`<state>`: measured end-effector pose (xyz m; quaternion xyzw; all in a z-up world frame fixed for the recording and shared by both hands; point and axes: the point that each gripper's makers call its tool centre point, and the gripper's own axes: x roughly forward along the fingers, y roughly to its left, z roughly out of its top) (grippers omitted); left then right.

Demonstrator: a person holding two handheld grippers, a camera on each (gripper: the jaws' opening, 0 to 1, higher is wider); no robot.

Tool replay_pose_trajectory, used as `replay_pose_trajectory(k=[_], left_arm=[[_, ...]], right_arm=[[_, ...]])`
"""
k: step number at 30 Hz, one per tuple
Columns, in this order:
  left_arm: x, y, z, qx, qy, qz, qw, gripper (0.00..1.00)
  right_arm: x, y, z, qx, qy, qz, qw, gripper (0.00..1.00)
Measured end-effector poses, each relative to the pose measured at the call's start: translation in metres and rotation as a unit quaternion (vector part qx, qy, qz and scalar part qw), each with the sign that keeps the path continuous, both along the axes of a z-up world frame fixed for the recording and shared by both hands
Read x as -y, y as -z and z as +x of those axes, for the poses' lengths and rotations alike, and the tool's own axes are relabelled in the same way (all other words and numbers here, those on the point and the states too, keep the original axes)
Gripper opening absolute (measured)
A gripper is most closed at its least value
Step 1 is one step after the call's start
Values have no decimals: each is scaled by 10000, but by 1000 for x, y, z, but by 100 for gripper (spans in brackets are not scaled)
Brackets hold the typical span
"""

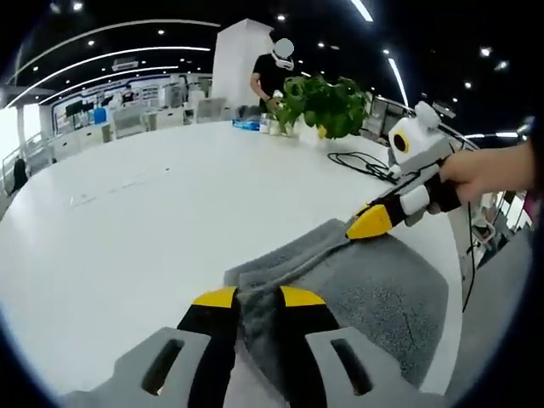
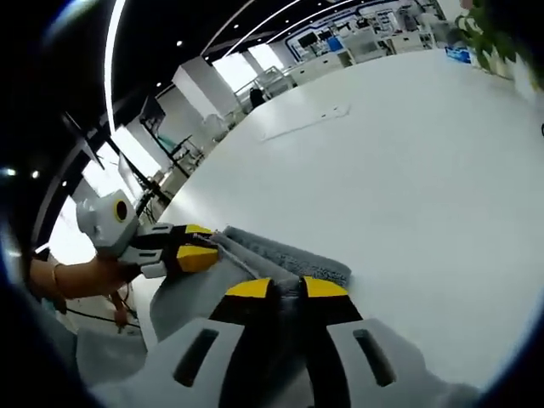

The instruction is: Fold the towel on the table until its edges align and the towel forms a compact rectangular stack.

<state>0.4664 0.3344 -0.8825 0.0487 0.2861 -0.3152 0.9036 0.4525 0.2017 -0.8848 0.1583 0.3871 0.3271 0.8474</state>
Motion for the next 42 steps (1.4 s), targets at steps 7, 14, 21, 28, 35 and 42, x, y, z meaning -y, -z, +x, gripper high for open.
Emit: replay_pose_trajectory(k=[7,14,21,28,35,42], left_arm=[[-37,-23,19,156,-683,-159,9974,19],[-69,-10,0,-75,-754,577,9955,24],[-74,-2,-39,-263,-481,673,9962,38],[-64,-8,-61,33,21,716,9974,51],[-69,-2,-80,-96,260,932,9953,55],[-77,3,-103,-307,333,890,9950,61]], right_arm=[[23,-19,13,379,415,-48,9984,12],[43,-24,-2,677,337,-358,9965,21],[61,-18,-27,795,160,-780,9937,34],[71,-20,-49,893,78,-816,9926,49],[64,-7,-81,722,-360,-851,9931,53],[50,1,-111,627,-852,-858,9907,55]])
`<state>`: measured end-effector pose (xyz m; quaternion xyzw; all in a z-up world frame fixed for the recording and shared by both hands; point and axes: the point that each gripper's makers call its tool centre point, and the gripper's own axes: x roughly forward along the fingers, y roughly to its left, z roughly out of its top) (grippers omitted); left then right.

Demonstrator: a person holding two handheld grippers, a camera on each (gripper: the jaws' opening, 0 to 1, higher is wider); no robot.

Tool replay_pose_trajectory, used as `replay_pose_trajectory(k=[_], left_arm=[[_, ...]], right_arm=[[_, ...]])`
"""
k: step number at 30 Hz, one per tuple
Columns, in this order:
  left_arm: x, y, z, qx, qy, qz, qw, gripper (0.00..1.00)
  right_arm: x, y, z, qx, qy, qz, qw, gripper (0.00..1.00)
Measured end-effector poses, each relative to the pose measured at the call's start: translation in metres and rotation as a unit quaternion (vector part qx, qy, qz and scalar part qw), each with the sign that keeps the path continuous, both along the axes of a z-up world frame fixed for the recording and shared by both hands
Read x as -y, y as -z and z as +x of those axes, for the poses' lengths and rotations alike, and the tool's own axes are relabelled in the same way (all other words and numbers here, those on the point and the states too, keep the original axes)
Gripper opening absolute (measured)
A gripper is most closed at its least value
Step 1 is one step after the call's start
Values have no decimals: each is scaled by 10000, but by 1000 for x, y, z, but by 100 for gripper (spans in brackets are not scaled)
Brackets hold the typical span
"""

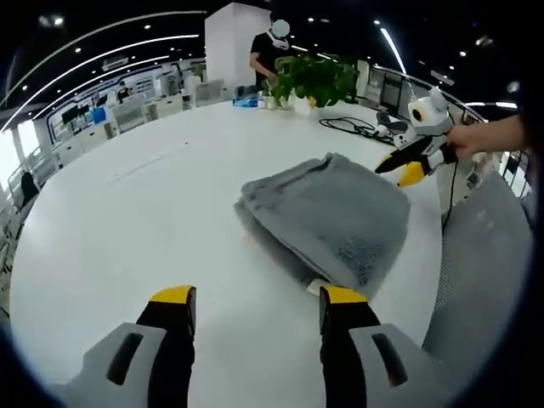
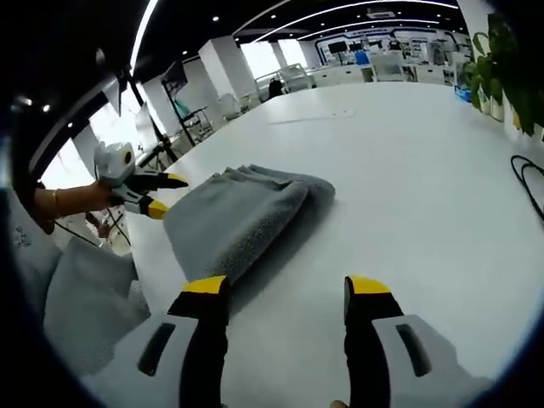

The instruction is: Fold the towel on the table until its edges align and the towel forms a compact rectangular stack.

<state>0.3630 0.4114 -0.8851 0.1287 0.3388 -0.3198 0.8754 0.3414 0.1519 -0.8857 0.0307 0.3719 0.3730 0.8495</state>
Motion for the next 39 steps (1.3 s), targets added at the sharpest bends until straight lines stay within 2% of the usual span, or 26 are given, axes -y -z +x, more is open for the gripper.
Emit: replay_pose_trajectory(k=[3,8,16,18,22,31,39], left_arm=[[3,0,-7,-56,49,-77,9999,62],[7,4,-15,-221,145,-61,9996,59],[5,9,-32,-405,356,6,9985,65],[12,8,-35,-406,425,-109,9982,65],[27,10,-38,-411,590,-134,9973,65],[57,11,-31,-405,820,-309,9953,65],[72,16,-29,-468,990,-346,9934,59]], right_arm=[[-8,2,-10,-50,-205,-6,9998,56],[-18,4,-20,-72,-458,-47,9989,57],[-33,9,-35,-1,-970,-304,9948,58],[-37,10,-36,26,-1045,-335,9940,57],[-43,10,-34,51,-1175,-385,9923,57],[-54,11,-30,169,-1400,-525,9886,57],[-57,18,-25,207,-1486,-704,9862,53]])
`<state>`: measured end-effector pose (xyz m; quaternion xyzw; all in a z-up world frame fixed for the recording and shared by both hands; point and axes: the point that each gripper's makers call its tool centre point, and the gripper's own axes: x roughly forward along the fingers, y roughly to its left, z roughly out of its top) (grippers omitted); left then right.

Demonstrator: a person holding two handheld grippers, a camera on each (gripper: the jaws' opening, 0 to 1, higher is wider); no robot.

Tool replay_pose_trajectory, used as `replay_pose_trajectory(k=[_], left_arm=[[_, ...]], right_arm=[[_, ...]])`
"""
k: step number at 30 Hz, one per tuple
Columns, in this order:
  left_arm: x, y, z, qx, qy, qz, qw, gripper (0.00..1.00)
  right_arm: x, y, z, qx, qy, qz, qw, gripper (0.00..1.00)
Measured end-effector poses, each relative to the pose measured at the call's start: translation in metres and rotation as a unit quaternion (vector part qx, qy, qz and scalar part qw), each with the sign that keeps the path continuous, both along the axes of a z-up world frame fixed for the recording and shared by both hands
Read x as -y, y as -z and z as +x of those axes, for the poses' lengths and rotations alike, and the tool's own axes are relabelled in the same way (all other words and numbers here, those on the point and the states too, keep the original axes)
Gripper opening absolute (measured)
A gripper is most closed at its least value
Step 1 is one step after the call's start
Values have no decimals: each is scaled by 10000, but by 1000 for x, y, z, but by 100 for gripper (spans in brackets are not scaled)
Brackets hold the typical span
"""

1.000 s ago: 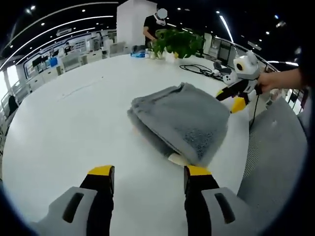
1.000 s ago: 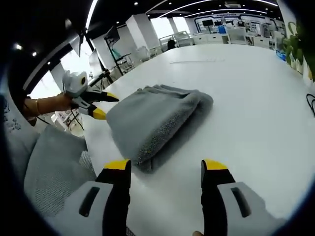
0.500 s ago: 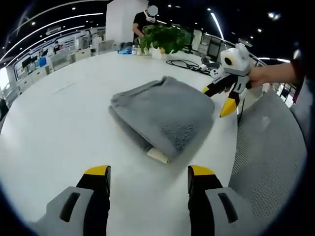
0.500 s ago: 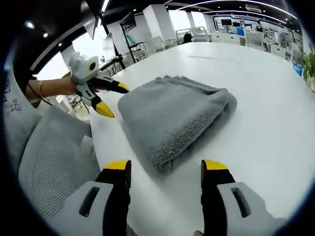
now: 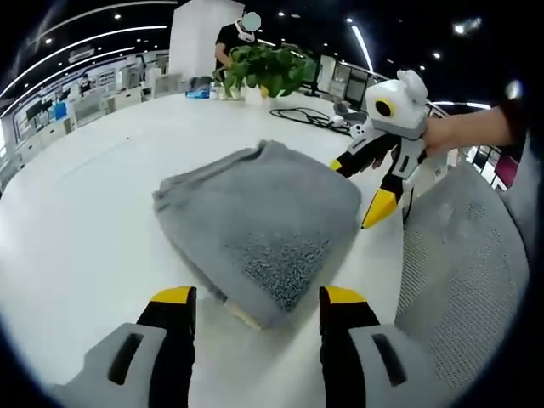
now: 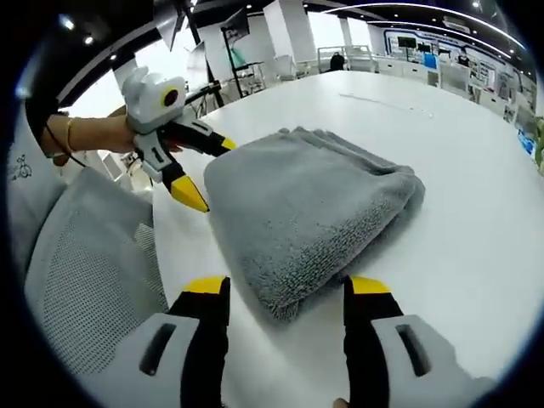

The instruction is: Fold the towel on the table until its edges align and the towel forms a compact rectangular stack.

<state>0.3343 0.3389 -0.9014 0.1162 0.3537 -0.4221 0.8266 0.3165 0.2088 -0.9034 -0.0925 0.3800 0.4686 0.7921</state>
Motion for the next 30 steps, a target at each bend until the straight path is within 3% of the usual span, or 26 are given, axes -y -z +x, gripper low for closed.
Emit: replay_pose_trajectory(k=[4,6,12,30], left_arm=[[6,5,1,-47,86,5,10000,54],[8,6,3,-46,89,16,9999,50],[11,6,11,31,170,117,9998,49],[7,5,74,-13,-38,4,10000,47]], right_arm=[[2,2,4,35,37,-54,10000,47],[4,2,9,135,91,-106,9998,47],[5,5,23,150,228,-99,9996,49],[2,-1,95,453,522,55,9976,42]])
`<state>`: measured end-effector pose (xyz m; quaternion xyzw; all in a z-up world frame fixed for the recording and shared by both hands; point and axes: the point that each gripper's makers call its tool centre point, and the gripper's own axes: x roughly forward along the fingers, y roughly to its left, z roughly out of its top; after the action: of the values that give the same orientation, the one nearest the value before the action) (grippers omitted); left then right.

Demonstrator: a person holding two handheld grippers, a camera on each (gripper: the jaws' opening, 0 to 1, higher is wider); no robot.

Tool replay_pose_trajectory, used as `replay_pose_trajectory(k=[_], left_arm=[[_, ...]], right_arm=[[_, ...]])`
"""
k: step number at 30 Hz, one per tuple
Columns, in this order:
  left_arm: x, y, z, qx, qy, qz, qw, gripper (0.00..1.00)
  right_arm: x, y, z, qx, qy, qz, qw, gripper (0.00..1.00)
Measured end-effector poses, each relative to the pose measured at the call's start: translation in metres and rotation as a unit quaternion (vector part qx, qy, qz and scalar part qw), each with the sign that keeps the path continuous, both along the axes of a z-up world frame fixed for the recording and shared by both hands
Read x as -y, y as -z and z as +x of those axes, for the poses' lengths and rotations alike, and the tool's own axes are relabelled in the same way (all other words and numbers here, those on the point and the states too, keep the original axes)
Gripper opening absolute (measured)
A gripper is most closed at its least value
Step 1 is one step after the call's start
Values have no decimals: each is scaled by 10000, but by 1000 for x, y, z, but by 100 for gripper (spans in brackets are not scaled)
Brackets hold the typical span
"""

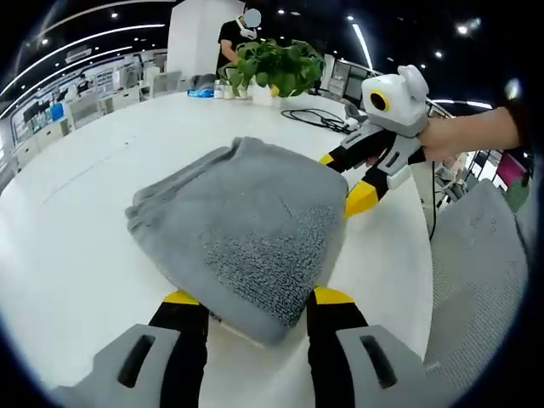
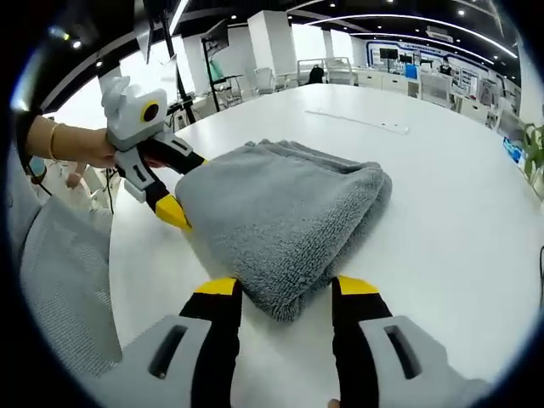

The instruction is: Fold the towel on the table until its edges align and the towel forms a compact rectangular stack.

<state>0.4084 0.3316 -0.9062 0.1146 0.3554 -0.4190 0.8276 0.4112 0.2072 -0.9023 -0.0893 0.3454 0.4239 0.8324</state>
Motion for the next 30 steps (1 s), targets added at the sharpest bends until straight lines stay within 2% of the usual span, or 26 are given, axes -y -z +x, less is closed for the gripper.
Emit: replay_pose_trajectory(k=[5,15,23,25,27,30], left_arm=[[-2,-1,13,33,-38,25,10000,47],[-14,-4,20,148,-203,135,9996,47],[-18,-15,15,248,-360,78,9990,47],[-20,-19,14,301,-433,54,9986,48],[-25,-23,13,231,-637,-29,9977,49],[-27,-33,7,344,-669,-72,9971,49]], right_arm=[[-2,-2,9,22,101,76,9999,41],[-9,-3,9,-32,262,217,9994,41],[-5,-11,3,-4,333,192,9993,40],[-3,-13,1,8,363,200,9991,41],[0,-17,-1,18,421,214,9989,44],[4,-21,-4,-6,546,227,9983,45]])
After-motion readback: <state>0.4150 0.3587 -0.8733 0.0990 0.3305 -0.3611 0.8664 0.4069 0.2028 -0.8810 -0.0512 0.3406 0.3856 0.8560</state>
